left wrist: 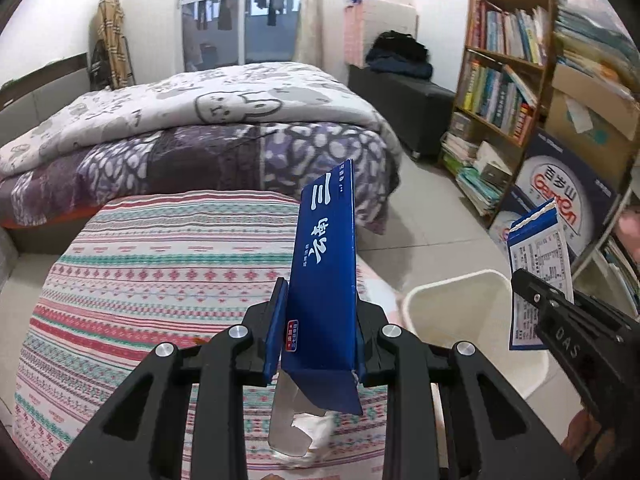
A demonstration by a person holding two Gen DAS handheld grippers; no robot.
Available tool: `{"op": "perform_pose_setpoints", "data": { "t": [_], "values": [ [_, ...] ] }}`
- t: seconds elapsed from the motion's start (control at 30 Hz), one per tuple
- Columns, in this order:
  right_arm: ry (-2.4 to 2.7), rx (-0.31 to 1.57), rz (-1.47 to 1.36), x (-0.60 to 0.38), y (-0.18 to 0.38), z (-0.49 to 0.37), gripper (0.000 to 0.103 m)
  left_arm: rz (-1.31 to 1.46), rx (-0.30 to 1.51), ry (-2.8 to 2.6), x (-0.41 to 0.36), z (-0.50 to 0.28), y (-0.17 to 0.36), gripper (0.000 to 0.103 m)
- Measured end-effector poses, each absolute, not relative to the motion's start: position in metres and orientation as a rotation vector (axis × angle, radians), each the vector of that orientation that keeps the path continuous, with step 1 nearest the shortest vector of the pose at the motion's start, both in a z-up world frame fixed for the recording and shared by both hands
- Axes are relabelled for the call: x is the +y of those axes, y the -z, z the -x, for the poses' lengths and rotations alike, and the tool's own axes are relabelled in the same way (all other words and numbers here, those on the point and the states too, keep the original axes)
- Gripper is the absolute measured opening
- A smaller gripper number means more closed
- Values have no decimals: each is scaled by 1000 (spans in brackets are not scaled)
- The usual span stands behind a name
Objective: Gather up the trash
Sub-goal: 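Carry the blue box and paper strip over the white bin and open both tools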
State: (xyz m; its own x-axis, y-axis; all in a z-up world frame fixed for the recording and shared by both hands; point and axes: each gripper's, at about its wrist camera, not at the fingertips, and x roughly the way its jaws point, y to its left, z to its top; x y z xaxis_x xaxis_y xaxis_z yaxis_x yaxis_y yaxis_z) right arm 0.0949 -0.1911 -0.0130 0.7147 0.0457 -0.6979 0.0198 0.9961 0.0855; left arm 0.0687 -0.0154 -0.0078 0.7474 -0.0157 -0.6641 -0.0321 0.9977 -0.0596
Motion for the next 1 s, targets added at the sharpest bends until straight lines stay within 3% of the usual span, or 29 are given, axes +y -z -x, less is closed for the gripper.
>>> {"op": "perform_pose_setpoints", "data": {
  "t": [0.33,0.43,0.57,1.0],
  "values": [
    [112,810,-186,-256,18,-97,12,50,739,78,-66,-76,13,28],
    [163,814,-211,-274,16,-96,19,46,749,116,-82,-79,16,28],
    [238,809,-266,-297,14,-92,57,44,769,159,-104,-83,19,28],
    [350,786,-461,-353,4,-87,73,78,865,249,-148,-105,39,28]
  ]
}}
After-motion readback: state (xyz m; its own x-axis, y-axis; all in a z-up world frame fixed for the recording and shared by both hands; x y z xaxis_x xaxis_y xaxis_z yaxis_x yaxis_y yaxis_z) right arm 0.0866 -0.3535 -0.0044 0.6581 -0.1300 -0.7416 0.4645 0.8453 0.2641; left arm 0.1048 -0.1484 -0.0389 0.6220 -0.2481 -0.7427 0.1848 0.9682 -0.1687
